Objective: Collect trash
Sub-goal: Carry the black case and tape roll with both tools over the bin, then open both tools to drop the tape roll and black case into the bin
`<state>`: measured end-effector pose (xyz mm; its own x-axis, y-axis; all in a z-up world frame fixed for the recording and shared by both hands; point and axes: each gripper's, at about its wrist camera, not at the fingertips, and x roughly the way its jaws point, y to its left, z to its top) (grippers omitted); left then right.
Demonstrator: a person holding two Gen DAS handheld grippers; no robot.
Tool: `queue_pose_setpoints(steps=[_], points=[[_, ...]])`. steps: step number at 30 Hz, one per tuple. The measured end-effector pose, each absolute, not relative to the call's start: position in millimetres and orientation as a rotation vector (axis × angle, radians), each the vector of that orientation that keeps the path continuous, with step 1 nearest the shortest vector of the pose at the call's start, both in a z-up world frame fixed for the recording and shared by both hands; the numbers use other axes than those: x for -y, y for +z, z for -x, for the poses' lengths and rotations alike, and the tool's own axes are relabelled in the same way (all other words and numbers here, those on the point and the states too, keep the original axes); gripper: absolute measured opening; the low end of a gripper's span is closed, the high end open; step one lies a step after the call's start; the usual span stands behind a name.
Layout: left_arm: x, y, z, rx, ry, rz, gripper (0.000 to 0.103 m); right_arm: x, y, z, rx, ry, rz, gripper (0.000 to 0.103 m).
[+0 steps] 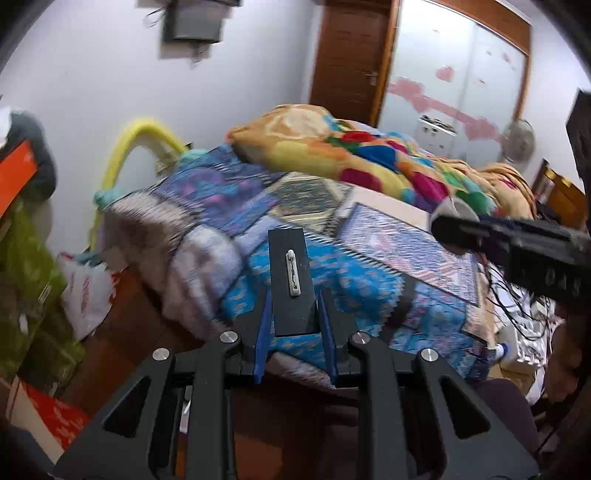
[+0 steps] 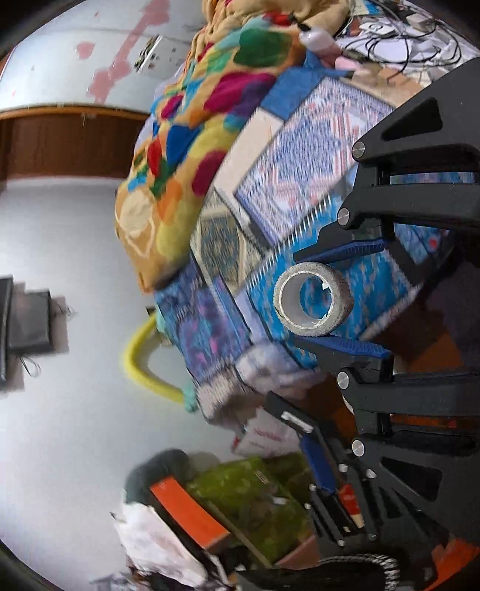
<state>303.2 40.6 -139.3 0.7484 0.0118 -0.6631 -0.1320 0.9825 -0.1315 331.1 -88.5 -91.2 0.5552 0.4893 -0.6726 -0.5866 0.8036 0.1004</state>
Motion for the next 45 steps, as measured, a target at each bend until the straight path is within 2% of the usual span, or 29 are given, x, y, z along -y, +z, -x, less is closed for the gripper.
queue_pose_setpoints(steps=[14, 28, 33, 36, 45], points=[[-164, -223, -261, -0.867, 0.298, 0.282, 0.024, -41, -148, -301, -0.856, 0.829, 0.3, 0.034], [-224, -299, -242, -1.0, 0.381, 0.408, 0.024, -128, -216, -304, -1.061, 0.96, 0.369, 0.035], [-222, -306, -251, -1.015, 0.378, 0.397, 0.024, -145, -225, -310, -1.115, 0.998, 0.347, 0.036], [-220, -307, -259, -1.014, 0.366, 0.389, 0.024, -148, -227, -317, -1.128, 0.979, 0.342, 0.05], [-223, -300, -284, -0.989, 0.382, 0.374, 0.026, -127, -217, -331, -1.086, 0.931, 0.33, 0.051]])
